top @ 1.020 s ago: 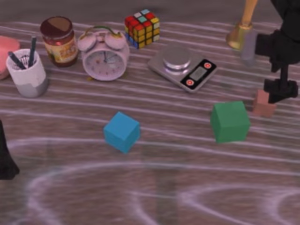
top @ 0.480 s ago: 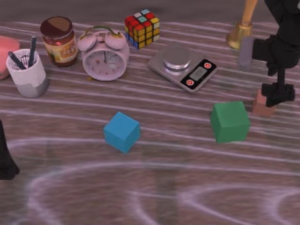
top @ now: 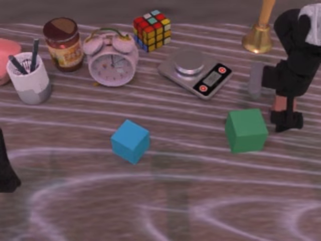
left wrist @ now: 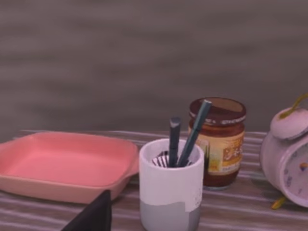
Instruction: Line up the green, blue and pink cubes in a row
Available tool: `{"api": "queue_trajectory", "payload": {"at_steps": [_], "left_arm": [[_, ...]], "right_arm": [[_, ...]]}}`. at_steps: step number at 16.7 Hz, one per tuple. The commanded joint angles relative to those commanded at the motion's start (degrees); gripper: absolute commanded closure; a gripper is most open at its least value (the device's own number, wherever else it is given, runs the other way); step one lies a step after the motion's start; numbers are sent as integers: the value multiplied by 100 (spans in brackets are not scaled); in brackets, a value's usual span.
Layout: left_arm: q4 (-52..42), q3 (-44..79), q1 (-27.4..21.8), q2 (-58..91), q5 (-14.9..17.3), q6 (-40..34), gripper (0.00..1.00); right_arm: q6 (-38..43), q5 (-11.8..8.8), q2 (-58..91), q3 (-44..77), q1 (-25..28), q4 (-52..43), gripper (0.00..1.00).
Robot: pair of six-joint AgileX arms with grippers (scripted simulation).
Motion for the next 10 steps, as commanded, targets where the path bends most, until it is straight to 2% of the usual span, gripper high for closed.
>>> {"api": "queue_trajectory", "payload": {"at_steps": [3,10], "left_arm": [[0,0,0,0,0,0,0],[0,0,0,0,0,0,0]], "right_arm": [[0,0,0,0,0,0,0],[0,0,0,0,0,0,53]]}}
